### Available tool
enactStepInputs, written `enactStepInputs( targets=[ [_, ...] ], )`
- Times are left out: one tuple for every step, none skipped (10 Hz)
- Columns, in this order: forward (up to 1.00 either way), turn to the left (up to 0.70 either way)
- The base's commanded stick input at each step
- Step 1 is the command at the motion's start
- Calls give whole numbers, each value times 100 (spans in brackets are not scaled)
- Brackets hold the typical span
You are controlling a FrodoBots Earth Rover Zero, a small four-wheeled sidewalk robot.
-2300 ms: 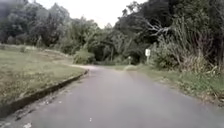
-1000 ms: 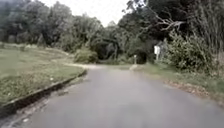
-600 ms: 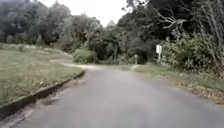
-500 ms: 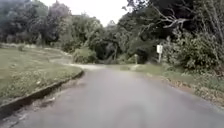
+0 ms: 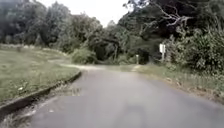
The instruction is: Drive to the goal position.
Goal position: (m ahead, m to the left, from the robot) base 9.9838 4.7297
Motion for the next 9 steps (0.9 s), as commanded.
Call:
enactStepInputs(
  targets=[
    [100, 11],
    [100, 11],
    [100, 13],
    [100, 13],
    [100, 14],
    [100, 15],
    [100, 15],
    [100, 15],
    [100, 16]
  ],
)
